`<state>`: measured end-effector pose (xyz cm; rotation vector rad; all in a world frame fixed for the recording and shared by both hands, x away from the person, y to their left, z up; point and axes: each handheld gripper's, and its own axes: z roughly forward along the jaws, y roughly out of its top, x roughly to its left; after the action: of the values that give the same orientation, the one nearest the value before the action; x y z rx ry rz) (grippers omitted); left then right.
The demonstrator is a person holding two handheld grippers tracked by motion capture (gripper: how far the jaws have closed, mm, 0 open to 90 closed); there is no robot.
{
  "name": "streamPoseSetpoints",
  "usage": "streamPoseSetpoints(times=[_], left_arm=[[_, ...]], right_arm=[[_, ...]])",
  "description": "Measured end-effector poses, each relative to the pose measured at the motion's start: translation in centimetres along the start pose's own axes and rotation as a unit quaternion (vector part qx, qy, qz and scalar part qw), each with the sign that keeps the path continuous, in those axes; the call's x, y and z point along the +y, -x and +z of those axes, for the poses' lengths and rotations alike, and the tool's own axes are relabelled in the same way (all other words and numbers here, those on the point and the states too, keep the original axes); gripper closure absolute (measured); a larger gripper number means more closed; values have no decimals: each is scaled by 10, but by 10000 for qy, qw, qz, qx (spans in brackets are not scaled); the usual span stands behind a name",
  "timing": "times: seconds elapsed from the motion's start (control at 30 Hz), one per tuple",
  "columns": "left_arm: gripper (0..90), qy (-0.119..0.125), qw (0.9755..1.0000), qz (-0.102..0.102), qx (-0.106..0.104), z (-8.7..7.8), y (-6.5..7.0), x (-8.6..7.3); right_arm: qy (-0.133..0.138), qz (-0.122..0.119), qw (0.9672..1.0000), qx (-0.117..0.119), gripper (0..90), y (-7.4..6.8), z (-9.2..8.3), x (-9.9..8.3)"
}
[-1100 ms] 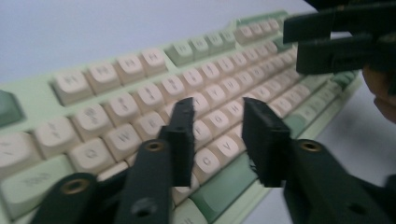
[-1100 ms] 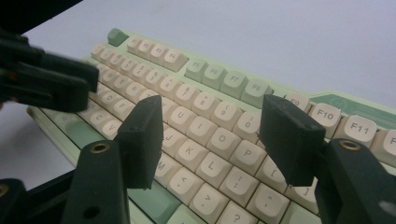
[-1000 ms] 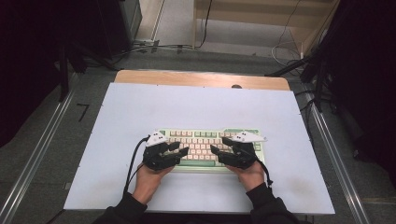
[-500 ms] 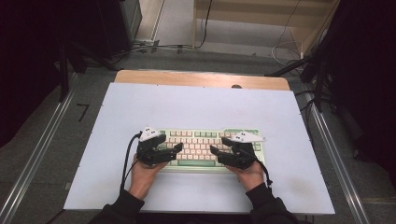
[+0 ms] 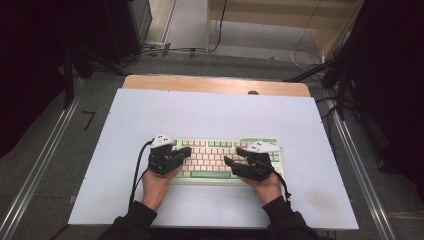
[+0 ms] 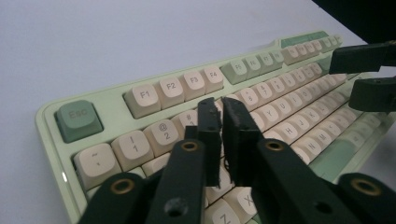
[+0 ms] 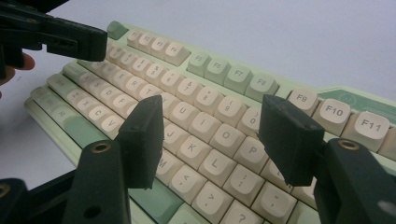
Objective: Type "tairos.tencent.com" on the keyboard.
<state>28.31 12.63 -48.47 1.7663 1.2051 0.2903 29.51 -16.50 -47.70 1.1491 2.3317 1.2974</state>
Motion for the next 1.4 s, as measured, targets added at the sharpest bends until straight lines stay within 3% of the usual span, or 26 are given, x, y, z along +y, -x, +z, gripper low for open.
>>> streamPoseSetpoints(times=[0.1,0.23,0.47,1.03,1.3,1.4], left_arm=[[900,7,9998,159,109,2,3,1],[900,-37,9998,198,62,5,4,1],[900,-138,9998,155,-53,9,4,0],[900,-325,9994,135,49,17,4,-1],[900,-455,9989,112,-32,20,3,-2],[900,-354,9993,79,-79,18,4,-1]], right_arm=[[18,1,10000,4,390,0,0,0],[-2,-9,10000,6,390,0,0,0],[-17,-28,10000,7,390,-1,1,0],[-43,-63,10000,9,390,-2,2,-1],[-95,-72,9999,18,390,-3,3,-1],[-90,-98,9999,10,390,-3,3,-1]])
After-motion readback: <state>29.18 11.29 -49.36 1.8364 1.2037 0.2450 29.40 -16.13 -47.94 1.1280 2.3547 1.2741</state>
